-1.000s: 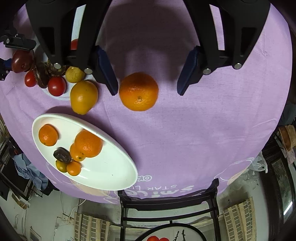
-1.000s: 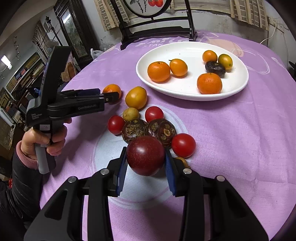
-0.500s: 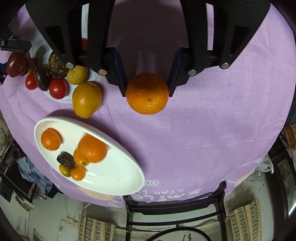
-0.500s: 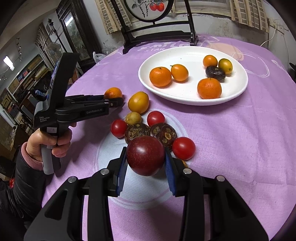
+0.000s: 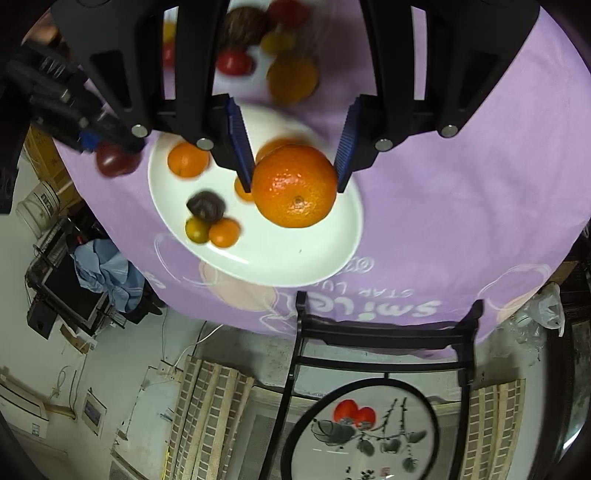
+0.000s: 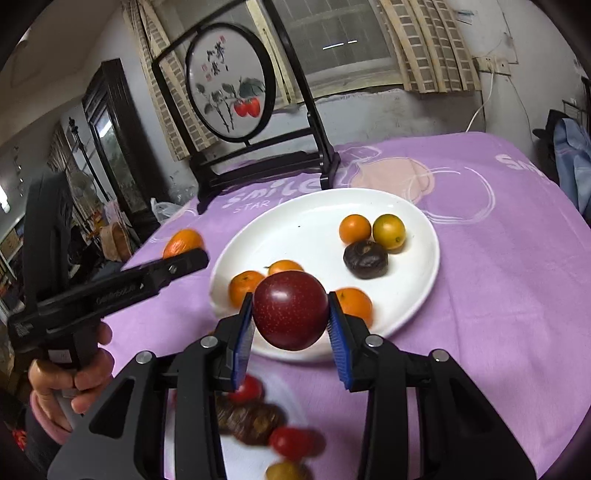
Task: Organize fruits
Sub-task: 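Lower the mandarin and red plum onto the white plate and open both tools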
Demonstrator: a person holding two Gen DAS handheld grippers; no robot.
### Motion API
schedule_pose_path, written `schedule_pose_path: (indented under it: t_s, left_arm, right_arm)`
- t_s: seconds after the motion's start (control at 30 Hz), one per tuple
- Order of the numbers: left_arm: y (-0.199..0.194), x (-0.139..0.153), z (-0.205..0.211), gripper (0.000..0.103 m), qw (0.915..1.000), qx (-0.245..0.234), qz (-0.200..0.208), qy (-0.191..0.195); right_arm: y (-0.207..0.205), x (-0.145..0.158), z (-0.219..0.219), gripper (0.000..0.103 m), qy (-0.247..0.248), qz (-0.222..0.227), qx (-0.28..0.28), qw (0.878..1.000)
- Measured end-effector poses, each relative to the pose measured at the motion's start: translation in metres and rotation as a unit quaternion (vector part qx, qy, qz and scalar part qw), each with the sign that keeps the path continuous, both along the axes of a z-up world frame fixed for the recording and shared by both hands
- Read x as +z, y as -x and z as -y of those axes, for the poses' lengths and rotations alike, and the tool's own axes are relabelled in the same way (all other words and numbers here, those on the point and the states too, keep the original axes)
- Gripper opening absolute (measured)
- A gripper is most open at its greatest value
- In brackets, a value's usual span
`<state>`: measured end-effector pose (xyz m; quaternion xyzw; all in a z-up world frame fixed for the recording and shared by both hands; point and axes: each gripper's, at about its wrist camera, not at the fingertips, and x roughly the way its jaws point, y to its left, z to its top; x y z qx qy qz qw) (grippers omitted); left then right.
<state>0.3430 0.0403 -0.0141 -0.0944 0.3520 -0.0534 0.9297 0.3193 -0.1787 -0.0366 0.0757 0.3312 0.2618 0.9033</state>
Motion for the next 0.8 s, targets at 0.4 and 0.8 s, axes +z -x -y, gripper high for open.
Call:
schedule_pose_path:
  t_s: [0.4, 0.8]
  left_arm:
    - [-0.042, -0.03, -0.001, 0.044, 0.9986, 0.024, -0.047, -0.011]
    - [0.02, 0.011, -0.014, 0.1, 0.9975, 0.057, 0.018, -0.038]
  right_arm:
    - [-0.032, -0.022, -0.029, 0.04, 0.041, -0.008, 0.019, 0.999]
    - [0.016, 0.012, -0.01, 0.047, 0.052, 0.001, 0.056, 0.997]
